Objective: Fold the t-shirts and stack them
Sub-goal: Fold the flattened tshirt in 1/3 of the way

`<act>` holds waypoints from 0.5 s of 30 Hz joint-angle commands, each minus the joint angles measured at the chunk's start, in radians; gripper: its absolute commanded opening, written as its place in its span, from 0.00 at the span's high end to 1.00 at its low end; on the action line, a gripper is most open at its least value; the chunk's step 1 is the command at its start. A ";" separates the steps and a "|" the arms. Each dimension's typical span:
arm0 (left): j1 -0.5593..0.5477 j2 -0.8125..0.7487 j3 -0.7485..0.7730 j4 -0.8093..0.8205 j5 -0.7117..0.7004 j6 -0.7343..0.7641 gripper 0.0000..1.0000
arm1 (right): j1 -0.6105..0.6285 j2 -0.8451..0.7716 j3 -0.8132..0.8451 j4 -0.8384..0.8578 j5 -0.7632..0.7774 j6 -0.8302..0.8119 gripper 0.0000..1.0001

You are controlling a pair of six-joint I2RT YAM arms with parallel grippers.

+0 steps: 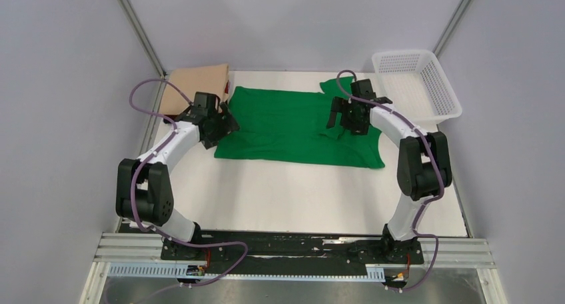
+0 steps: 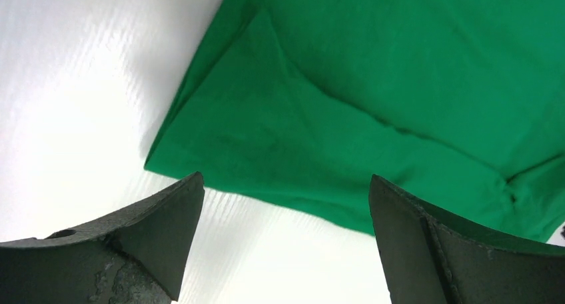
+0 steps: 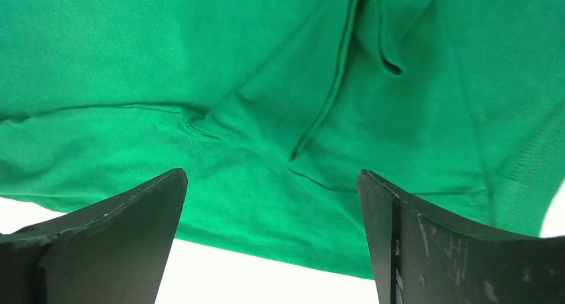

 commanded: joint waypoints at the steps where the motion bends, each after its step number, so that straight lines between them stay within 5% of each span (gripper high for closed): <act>1: -0.005 -0.040 -0.076 0.046 0.087 0.038 0.00 | 0.013 0.046 0.015 0.086 -0.103 0.031 0.00; 15: -0.005 -0.127 -0.087 -0.003 0.014 0.063 0.00 | 0.044 0.304 0.246 0.157 -0.118 0.056 0.00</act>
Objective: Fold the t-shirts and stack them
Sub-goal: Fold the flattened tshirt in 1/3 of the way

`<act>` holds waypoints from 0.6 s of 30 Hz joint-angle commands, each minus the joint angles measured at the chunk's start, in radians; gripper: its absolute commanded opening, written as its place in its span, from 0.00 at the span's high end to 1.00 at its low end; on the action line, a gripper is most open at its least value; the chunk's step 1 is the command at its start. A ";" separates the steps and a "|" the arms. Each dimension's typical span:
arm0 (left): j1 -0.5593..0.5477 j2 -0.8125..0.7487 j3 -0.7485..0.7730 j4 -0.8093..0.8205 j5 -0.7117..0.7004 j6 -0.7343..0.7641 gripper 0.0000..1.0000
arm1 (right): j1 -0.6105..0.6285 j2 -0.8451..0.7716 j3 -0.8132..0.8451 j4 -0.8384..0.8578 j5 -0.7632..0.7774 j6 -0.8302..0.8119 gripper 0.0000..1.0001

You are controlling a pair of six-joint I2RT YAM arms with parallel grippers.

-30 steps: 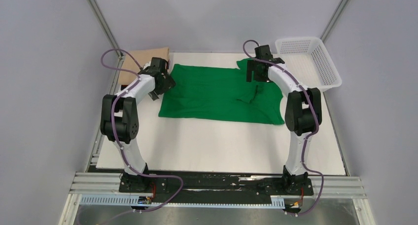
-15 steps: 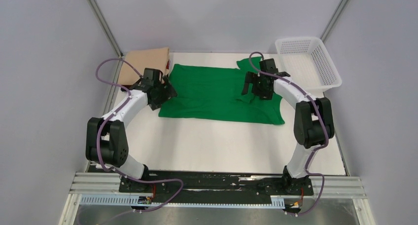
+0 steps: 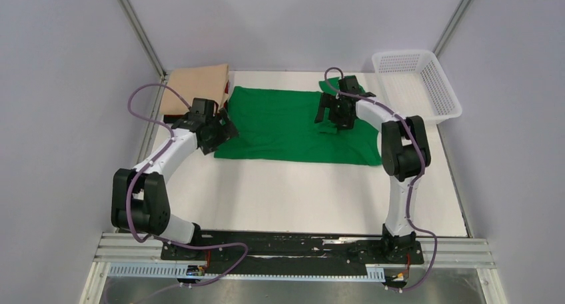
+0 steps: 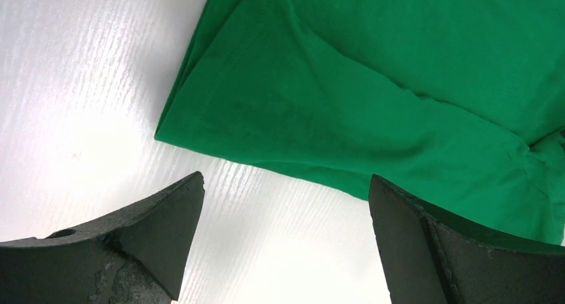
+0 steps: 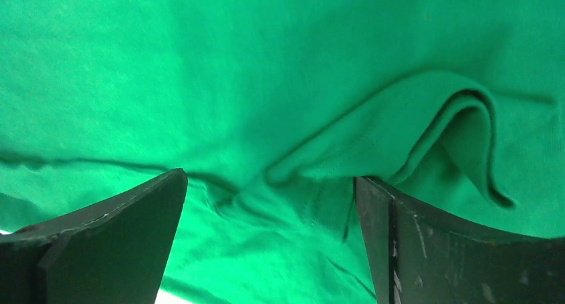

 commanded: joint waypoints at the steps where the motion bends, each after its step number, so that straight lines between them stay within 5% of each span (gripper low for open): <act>1: -0.001 -0.055 0.028 -0.014 -0.042 0.030 0.00 | 0.015 0.061 0.109 0.108 -0.031 0.048 0.00; 12: -0.006 -0.041 0.048 0.018 0.077 0.028 0.00 | 0.019 0.208 0.393 0.287 -0.110 0.215 0.00; 18: -0.069 0.000 0.089 0.035 0.082 0.052 0.00 | 0.019 0.019 0.214 0.259 -0.025 0.093 0.00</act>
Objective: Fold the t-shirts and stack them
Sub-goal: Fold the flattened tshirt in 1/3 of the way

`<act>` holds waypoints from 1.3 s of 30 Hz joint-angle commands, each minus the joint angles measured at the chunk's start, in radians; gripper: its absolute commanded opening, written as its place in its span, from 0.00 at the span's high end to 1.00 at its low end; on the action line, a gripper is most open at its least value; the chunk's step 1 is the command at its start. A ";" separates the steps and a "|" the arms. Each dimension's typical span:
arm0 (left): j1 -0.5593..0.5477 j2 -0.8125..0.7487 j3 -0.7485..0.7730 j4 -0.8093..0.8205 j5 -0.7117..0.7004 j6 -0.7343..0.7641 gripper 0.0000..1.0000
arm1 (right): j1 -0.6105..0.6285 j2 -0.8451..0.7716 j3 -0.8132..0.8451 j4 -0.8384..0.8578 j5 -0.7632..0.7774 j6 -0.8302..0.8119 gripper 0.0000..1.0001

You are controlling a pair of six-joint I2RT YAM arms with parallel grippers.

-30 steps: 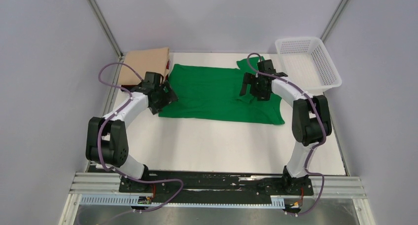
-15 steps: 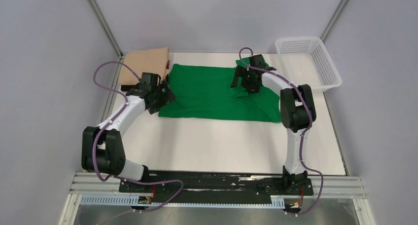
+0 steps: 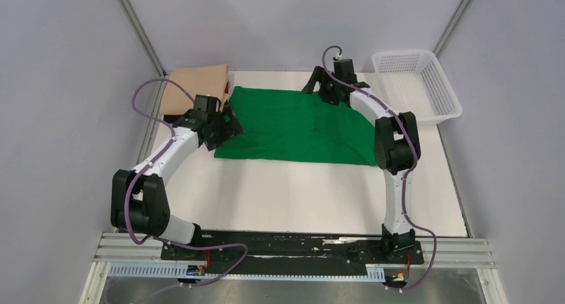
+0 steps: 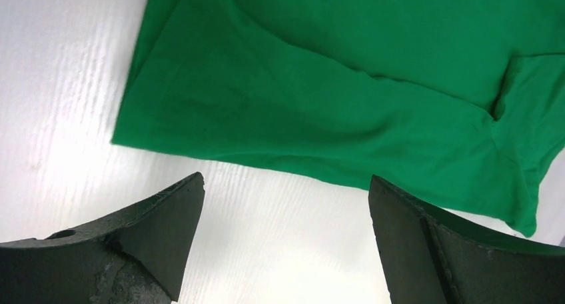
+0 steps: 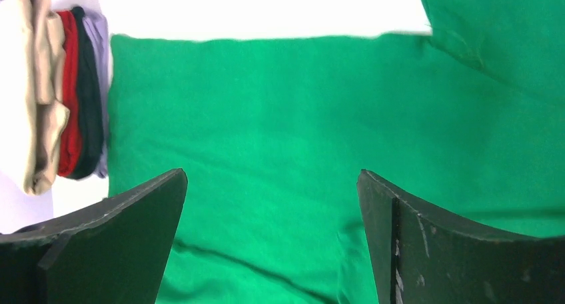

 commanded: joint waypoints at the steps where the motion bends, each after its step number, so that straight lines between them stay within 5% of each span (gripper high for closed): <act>1: -0.046 0.050 0.073 0.057 0.037 0.035 0.00 | 0.001 -0.213 -0.179 0.015 0.087 -0.085 0.00; 9: -0.091 0.263 0.157 0.128 0.049 0.062 0.00 | -0.016 -0.533 -0.690 -0.020 0.185 -0.066 0.00; 18: -0.094 0.402 0.144 0.136 -0.005 0.054 0.00 | -0.071 -0.491 -0.792 -0.090 0.214 -0.033 0.00; 28: -0.127 0.176 -0.179 0.126 0.003 0.004 0.00 | -0.071 -0.719 -1.044 -0.300 0.200 0.022 0.00; 39: -0.307 -0.187 -0.427 -0.054 -0.025 -0.176 0.00 | -0.071 -0.979 -1.213 -0.445 0.148 0.086 0.00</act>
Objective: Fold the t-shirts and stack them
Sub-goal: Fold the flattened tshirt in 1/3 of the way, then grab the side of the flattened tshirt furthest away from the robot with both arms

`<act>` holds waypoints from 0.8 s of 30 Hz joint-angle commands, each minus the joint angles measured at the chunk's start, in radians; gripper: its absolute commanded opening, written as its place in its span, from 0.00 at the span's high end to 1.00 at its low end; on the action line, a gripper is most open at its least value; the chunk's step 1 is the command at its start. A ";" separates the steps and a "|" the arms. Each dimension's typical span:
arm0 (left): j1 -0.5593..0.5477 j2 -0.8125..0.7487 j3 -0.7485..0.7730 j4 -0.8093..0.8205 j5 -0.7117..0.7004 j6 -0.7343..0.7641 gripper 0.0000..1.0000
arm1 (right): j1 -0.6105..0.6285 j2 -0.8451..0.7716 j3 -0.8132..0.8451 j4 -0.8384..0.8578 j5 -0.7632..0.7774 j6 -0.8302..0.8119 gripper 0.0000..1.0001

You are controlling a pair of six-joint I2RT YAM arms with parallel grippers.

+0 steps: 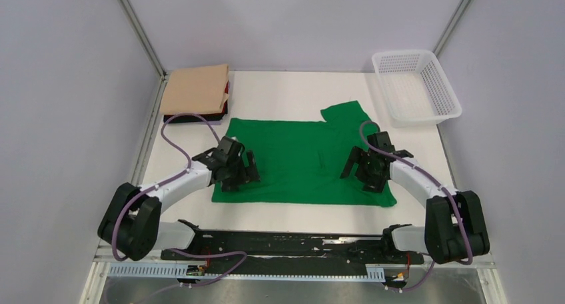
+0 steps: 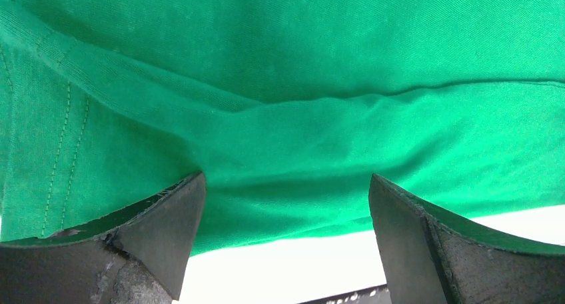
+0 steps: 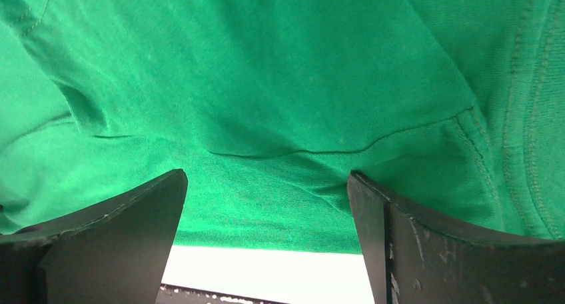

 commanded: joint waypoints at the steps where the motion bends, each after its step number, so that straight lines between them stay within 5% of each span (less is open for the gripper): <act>1: -0.020 -0.117 -0.078 -0.149 -0.021 -0.112 0.00 | -0.004 -0.059 -0.046 -0.153 0.044 0.065 0.00; 7: -0.021 -0.199 -0.042 -0.110 -0.043 -0.129 0.00 | -0.006 -0.135 -0.019 -0.083 0.172 0.076 0.00; 11: -0.019 -0.179 0.048 -0.144 -0.190 -0.098 0.00 | -0.008 -0.133 0.062 -0.083 0.274 0.052 0.00; 15: 0.015 -0.099 0.174 -0.164 -0.311 -0.055 0.00 | -0.007 -0.129 0.142 -0.035 0.275 0.018 0.00; 24: 0.183 0.248 0.533 -0.121 -0.341 0.099 0.00 | -0.014 -0.028 0.290 0.098 0.269 -0.028 0.00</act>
